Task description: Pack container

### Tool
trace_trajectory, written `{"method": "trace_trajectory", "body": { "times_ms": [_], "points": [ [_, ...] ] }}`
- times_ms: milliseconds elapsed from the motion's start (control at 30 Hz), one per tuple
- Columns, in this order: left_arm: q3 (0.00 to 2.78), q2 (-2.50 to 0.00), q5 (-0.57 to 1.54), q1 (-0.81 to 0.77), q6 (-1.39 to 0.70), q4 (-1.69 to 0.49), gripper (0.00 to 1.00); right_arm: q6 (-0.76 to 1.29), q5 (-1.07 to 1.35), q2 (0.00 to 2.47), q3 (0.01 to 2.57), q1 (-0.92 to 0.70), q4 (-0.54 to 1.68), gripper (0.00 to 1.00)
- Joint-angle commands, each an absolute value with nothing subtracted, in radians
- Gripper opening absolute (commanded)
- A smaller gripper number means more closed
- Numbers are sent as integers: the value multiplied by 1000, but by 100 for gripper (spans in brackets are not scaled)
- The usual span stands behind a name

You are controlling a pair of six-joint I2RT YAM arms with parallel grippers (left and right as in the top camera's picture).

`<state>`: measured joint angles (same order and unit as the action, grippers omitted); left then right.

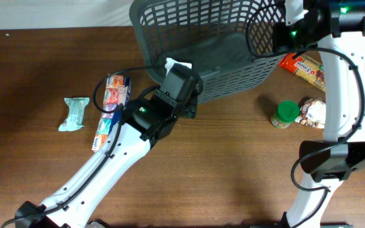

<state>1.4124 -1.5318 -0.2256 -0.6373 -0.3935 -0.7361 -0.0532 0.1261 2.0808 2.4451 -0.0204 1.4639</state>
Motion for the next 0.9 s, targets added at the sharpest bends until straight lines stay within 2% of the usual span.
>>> {"method": "trace_trajectory", "body": {
  "times_ms": [0,333,867],
  "points": [
    [1428,-1545,-262,-595,-406,-725,2,-56,93,2083,2455,-26,1481,4],
    [1428,-1545,-258,-514,-389,-722,2,-56,93,2083,2455,-26,1510,4],
    [1428,-1545,-258,-501,-387,-677,2,-56,132,2083,2455,-31,1545,4]
  ]
}}
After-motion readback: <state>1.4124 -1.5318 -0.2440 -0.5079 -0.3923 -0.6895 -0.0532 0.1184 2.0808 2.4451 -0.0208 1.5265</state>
